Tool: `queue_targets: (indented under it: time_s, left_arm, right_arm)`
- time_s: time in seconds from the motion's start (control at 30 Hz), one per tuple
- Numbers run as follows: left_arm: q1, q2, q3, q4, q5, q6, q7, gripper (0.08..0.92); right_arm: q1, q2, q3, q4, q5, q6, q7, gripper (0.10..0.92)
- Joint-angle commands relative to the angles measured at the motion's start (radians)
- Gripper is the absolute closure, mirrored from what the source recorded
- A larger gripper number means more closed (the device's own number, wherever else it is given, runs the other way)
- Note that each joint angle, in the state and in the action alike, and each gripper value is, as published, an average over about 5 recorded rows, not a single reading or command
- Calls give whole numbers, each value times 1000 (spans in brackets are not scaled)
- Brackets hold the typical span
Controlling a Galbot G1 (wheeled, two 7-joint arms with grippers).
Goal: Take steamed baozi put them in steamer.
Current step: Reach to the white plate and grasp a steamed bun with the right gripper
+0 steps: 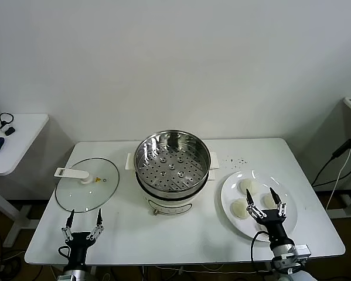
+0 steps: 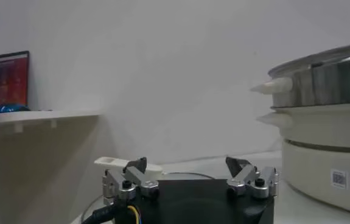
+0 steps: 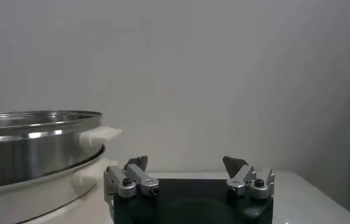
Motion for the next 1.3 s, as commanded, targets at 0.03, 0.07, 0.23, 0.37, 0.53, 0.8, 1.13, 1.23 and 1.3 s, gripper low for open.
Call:
queue_targets:
  time_s: [0.03,0.07,0.23,0.37,0.53,0.8,1.13,1.23,1.3]
  left_arm:
    - [-2,-3,5,-2,5,0,0,177]
    - [-2,-3,5,-2,6,1,0,177]
    - [-1,-3,7,-5,8,1,0,177]
    - [-1,-2,5,-8,7,2,0,177]
    - [-2,-3,6,-9,8,3,0,177]
    - [-2,-3,12,-6,11,0,0,177]
    - [-3,-1,17,3,14,-9,-1,177]
    - [-2,-2,17,2,14,-10,-2,177]
    - [-2,-2,16,0,14,-11,-2,177]
  right_arm:
    - [133,-118,-9,-12,-4,-106,38,203]
    - [144,-130,-13,-13,0,-121,39,203]
    - [236,-233,-59,-24,40,-247,50,203]
    - [310,-318,-114,-38,72,-330,54,203]
    - [392,-434,-197,-52,100,-424,16,203]
    - [514,-620,-308,-84,142,-512,-123,203]
    - [874,-808,-678,-178,201,-531,-310,203]
    - [981,-823,-793,-209,205,-530,-366,203]
    - [1040,-844,-863,-220,209,-534,-411,203]
